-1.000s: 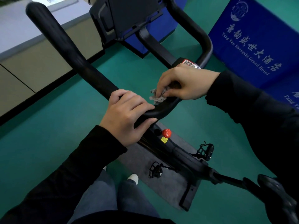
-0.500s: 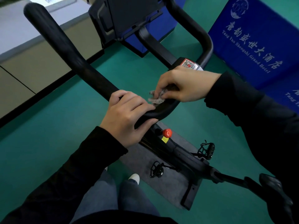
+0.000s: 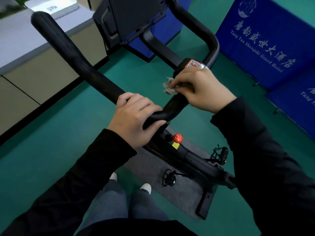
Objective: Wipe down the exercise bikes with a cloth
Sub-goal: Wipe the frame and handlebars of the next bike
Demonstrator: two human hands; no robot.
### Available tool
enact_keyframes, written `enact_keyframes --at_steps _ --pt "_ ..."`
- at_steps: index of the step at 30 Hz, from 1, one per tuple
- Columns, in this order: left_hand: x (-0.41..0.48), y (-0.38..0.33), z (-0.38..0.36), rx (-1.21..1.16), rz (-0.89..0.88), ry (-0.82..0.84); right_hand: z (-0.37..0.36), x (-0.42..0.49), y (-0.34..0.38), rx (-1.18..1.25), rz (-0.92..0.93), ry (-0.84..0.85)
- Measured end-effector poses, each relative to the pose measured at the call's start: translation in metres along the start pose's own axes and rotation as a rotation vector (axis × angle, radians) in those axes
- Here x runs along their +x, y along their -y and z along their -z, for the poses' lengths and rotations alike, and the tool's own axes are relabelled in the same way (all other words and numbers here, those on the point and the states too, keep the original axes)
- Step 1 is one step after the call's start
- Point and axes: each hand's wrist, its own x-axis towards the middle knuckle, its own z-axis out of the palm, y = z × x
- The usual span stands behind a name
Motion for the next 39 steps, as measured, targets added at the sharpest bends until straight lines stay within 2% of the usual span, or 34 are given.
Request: enact_keyframes --at_steps 8,11,18,25,33,39 --pt "0.002 -0.007 0.008 0.051 0.004 -0.007 -0.006 -0.042 0.012 0.307 -0.248 -0.410" --pt "0.000 -0.008 0.011 0.099 0.004 -0.046 -0.004 -0.051 0.013 0.397 -0.300 -0.486" --pt "-0.026 -0.012 0.023 0.158 0.079 -0.090 -0.011 -0.051 0.037 0.454 -0.211 -0.450" --pt "-0.057 -0.005 0.041 0.221 0.162 -0.066 -0.018 -0.050 0.073 0.514 -0.091 -0.432" --pt "-0.126 -0.001 0.072 0.247 0.342 0.089 -0.047 -0.060 0.129 0.594 0.003 -0.386" --pt "-0.220 -0.012 0.104 0.226 0.590 0.224 -0.093 -0.086 0.196 0.676 0.087 -0.173"
